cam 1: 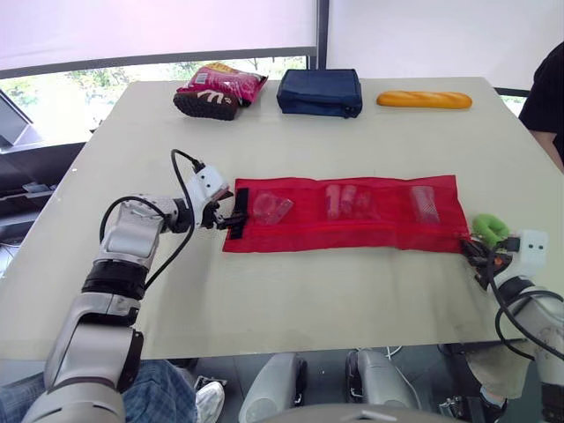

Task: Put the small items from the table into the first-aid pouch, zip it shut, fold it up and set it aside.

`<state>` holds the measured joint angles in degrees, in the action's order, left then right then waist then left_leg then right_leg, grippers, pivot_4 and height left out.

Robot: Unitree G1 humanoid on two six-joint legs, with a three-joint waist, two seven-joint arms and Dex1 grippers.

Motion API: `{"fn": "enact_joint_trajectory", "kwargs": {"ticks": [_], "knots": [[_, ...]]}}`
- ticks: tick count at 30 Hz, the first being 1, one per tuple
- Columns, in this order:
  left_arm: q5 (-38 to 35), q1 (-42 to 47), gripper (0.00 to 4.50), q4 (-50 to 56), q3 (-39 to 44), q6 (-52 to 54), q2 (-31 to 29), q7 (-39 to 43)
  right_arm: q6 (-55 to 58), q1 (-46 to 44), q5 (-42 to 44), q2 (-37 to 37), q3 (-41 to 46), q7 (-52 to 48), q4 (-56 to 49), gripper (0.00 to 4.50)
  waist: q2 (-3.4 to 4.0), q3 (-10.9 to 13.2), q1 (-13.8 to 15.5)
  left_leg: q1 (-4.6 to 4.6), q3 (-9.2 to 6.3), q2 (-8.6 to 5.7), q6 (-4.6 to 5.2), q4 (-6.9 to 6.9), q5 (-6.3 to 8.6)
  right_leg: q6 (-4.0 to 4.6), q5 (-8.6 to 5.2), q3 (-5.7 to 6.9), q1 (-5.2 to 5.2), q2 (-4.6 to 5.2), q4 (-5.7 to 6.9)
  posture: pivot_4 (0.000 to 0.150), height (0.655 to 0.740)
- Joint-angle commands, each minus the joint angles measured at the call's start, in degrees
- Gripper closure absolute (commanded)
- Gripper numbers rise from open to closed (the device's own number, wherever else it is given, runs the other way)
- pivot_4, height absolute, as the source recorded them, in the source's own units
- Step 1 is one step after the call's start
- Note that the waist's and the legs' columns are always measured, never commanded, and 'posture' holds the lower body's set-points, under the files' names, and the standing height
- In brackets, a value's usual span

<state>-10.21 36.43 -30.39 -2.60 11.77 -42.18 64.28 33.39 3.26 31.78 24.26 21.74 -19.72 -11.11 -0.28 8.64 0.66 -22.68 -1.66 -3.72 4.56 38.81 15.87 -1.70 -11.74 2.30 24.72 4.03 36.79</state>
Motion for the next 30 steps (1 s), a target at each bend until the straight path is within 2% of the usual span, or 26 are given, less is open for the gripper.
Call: {"fn": "enact_joint_trajectory", "kwargs": {"ticks": [1, 6, 9, 13, 17, 25, 30], "knots": [[-6.0, 4.1, 0.01, -0.9, 5.0, -1.5, -2.2, 8.2, 0.5, 0.5, 0.0, 0.2, -0.7, -1.2, -0.1, 4.47, -0.11, 0.1, 0.1, -0.01, -0.01, 0.0, 0.0, 0.0, 0.0, 0.01, 0.0, 0.02, 0.0, 0.0, 0.0, 0.15, 0.7395], [-11.3, 5.3, 0.01, 4.4, 5.9, 1.1, -2.9, 17.6, 0.6, 0.0, 0.0, 0.2, -0.6, -1.1, 0.3, 4.47, -0.12, 0.1, -0.1, -0.01, 0.03, -0.02, 0.01, 0.01, 0.0, 0.02, 0.01, -0.01, -0.01, 0.01, -0.02, 0.15, 0.7395], [-15.0, 4.6, 0.01, 12.8, 4.4, 6.2, -2.9, 21.4, 1.1, -0.3, 0.3, 0.2, -0.5, -1.0, 0.2, 4.47, -0.2, 0.1, -0.1, -0.02, 0.02, -0.01, 0.0, 0.01, 0.0, 0.03, 0.02, -0.01, -0.01, 0.0, -0.01, 0.15, 0.7395], [-17.3, 3.3, 0.01, 24.9, 1.2, 10.9, -2.9, 23.6, 2.0, -0.7, 1.0, 0.0, -0.2, -0.9, 0.1, 4.47, -0.2, 0.1, -0.1, -0.01, 0.03, -0.01, 0.01, 0.03, 0.0, 0.05, 0.04, -0.02, -0.02, 0.0, -0.01, 0.15, 0.7395], [-18.9, 4.7, 0.01, 31.8, -1.1, 13.3, -1.6, 23.0, 2.5, -0.8, 0.9, 0.1, 0.1, -1.0, 0.0, 4.47, -0.19, 0.1, -0.2, -0.01, 0.02, 0.0, 0.01, 0.03, 0.0, 0.06, 0.03, -0.03, -0.02, -0.02, 0.0, 0.15, 0.7395], [-19.3, 6.7, 0.01, 33.4, -2.1, 13.4, -0.4, 22.6, 3.8, -1.4, 2.9, 1.1, 3.6, -0.4, -2.1, 4.47, -0.17, 0.1, -0.1, 0.0, 0.03, 0.0, -0.01, 0.03, -0.02, 0.06, 0.04, -0.03, -0.02, -0.1, 0.01, 0.15, 0.7395], [-18.3, 7.1, 0.01, 31.5, -1.8, 12.2, -0.2, 21.9, 7.3, -0.5, 7.2, 5.5, 9.5, -1.4, -5.7, 4.47, 0.14, 0.3, 0.3, -0.03, 0.04, -0.03, 0.0, 0.06, -0.02, 0.05, 0.04, -0.05, -0.02, -0.08, 0.0, 0.15, 0.7395]]}}
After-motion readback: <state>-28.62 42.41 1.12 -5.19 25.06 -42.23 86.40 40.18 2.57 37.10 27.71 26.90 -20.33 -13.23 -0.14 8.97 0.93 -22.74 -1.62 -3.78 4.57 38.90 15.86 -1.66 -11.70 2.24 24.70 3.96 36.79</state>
